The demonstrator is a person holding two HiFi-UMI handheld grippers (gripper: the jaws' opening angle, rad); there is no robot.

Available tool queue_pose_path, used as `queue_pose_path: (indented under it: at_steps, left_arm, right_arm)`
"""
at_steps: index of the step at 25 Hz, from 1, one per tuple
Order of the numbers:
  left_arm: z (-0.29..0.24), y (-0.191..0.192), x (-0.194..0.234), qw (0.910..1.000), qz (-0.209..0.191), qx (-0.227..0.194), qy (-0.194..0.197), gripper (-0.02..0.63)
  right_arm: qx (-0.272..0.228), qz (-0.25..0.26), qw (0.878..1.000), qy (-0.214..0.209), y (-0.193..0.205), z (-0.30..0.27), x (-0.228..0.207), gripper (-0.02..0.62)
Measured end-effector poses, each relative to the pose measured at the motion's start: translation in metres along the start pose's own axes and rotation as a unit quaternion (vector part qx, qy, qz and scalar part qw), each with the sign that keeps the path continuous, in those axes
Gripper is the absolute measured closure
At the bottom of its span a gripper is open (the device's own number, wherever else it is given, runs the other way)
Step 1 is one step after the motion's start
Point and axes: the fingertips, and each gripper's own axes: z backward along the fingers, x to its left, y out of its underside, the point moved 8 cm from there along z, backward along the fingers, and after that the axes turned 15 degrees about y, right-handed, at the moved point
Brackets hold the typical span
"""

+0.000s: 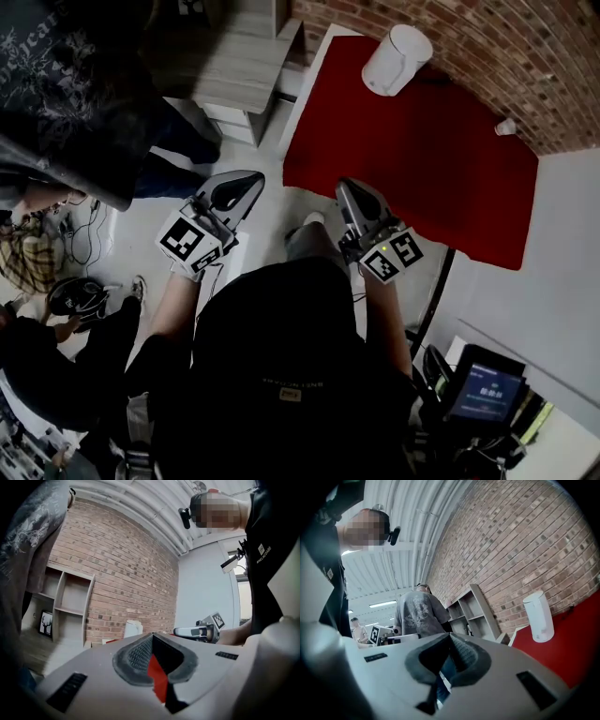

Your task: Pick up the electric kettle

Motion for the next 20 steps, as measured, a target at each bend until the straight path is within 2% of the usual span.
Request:
queue_pose_path:
  at_steps: [3, 9, 14, 20]
  left_arm:
    - [-0.014, -0.003, 0.018, 1.0, 0.0, -0.006, -0.001, 0.603]
    - [-0.019, -0.008, 0.029, 0.9998, -0.008, -0.012, -0.011, 0.603]
    - [-0.079, -0.017, 0.06, 0.9998, -0.002, -0.01, -0.015, 0.603]
    - [-0.114, -0.023, 0.075, 0.9997, 0.002, -0.01, -0.022, 0.603]
  right_arm:
    - [0.003, 0.003, 1.0, -0.003, -0.008, -0.016, -0.016, 0.589]
    - [0.001, 0.018, 1.0, -0.014, -0.018, -0.03, -0.019, 0.589]
    - [0.017, 0.017, 1.0, -0.017, -0.045, -0.048, -0.076, 0.589]
    - [0.022, 0.019, 0.999, -0.021, -0.065, -0.055, -0.109, 0.589]
